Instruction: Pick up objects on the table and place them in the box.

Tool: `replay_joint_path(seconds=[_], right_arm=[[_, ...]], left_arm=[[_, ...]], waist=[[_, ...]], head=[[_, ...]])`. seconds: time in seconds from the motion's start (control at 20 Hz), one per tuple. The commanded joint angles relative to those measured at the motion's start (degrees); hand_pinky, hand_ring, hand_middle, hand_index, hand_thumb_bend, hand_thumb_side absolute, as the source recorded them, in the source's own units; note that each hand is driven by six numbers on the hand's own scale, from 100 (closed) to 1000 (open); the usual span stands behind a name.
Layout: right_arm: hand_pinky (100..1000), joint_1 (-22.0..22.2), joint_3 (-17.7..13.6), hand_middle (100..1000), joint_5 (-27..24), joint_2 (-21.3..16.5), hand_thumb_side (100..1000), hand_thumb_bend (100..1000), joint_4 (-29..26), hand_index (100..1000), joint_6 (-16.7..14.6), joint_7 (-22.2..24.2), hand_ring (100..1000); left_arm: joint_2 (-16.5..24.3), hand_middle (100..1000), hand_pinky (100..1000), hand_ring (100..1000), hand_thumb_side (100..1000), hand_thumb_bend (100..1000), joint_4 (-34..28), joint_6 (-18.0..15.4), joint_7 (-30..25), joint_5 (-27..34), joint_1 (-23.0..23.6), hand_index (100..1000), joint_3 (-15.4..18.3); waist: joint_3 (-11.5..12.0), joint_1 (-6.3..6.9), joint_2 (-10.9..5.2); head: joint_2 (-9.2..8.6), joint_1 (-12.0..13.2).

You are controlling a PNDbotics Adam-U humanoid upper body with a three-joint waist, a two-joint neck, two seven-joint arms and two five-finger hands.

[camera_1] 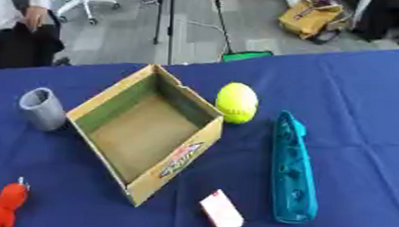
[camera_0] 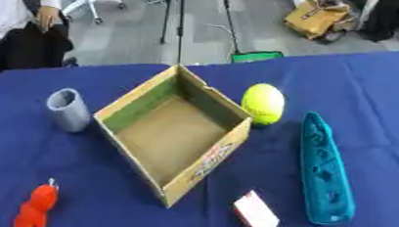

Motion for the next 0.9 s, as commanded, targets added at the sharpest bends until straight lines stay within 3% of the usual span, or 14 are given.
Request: replay_joint_path(seconds=[0.05, 0.15, 0.3, 0.5, 0.65, 0.8, 0.85, 0.9], right_arm=[[858, 0.57, 0.20, 859, 1.27, -4.23, 1000, 100, -0.69, 861, 8.82, 5.49, 862], [865, 1.45, 0.92, 860, 2.07, -5.73, 1000, 106, -0.69, 869, 14.40, 10.59, 873], [870, 2.15, 2.24, 865, 3.23, -8.12, 974, 149, -0.69, 881, 19.83, 17.89, 887], [888, 2.82, 4.01, 881, 4.49, -11.26, 979, 189, -0.69, 911, 23.35, 26.40, 915], [896, 4.81, 7.48, 886, 3.01, -15.95, 962, 230, -0.69, 919, 26.86, 35.57, 926], [896, 4.86, 8.48, 886, 1.72, -17.77, 961, 233, -0.69, 919, 28.81, 39.83, 926], [883, 5.64, 9.44, 859, 0.95, -19.15, 939, 311, -0.68, 892, 30.27, 41.41, 907], [883, 6.02, 10.37, 859, -0.01, -20.46, 939, 311, -0.69, 892, 32.09, 42.93, 907]], left_arm=[[1.92, 1000, 914, 975, 1000, 100, -0.82, 0.26, 0.11, -0.29, -0.58, 1000, 0.41], [2.01, 1000, 914, 975, 1000, 100, -0.82, 0.29, 0.09, -0.31, -0.56, 1000, 0.35], [2.15, 1000, 914, 975, 1000, 100, -0.82, 0.38, 0.02, -0.29, -0.52, 1000, 0.24], [2.40, 1000, 914, 975, 1000, 100, -0.82, 0.49, -0.18, -0.23, -0.43, 1000, 0.05], [2.74, 1000, 913, 975, 1000, 100, -0.82, 0.52, -0.31, -0.15, -0.42, 1000, -0.11], [2.83, 1000, 913, 975, 1000, 100, -0.82, 0.58, -0.43, -0.15, -0.40, 1000, -0.17], [2.92, 1000, 913, 975, 1000, 100, -0.82, 0.59, -0.45, -0.16, -0.44, 1000, -0.19], [2.97, 1000, 913, 975, 1000, 100, -0.82, 0.62, -0.48, -0.14, -0.46, 1000, -0.24]], waist=[[-0.15, -0.50, -0.68], [-0.25, -0.69, -0.66], [-0.34, -0.92, -0.66], [-0.38, -1.13, -0.70], [-0.53, -1.53, -0.70], [-0.62, -1.64, -0.71], [-0.71, -1.76, -0.66], [-0.71, -1.81, -0.66]], head=[[-0.07, -0.55], [-0.07, -0.76], [-0.12, -1.04], [-0.23, -1.39], [-0.34, -1.86], [-0.34, -1.94], [-0.48, -1.93], [-0.54, -1.98]])
